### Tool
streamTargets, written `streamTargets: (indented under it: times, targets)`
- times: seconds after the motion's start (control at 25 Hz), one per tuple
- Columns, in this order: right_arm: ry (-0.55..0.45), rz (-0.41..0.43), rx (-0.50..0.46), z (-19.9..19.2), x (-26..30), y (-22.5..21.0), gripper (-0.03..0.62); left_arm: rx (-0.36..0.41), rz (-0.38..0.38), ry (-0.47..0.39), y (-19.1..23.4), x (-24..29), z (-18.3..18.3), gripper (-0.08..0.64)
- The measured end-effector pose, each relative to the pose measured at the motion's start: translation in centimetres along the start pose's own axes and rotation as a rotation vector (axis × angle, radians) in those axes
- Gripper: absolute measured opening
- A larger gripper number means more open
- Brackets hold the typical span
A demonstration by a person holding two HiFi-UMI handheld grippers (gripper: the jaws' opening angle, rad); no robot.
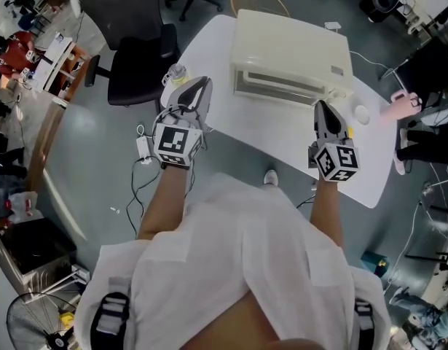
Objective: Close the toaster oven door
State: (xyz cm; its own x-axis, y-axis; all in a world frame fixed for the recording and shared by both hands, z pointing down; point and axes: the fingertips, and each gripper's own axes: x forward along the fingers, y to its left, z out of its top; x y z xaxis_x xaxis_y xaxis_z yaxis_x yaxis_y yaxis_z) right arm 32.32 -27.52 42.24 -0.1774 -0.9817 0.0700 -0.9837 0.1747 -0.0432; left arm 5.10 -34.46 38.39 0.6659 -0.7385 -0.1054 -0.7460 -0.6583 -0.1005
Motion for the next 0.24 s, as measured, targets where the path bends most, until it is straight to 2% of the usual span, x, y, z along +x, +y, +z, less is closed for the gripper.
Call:
streamTargets:
  times: [0.24]
  targets:
    - [-0.015, -0.016, -0.001, 0.42, -0.41, 0.14, 0.002, -0.002, -0.012, -0.005, -0.24, -0.05, 0.21, 0.021]
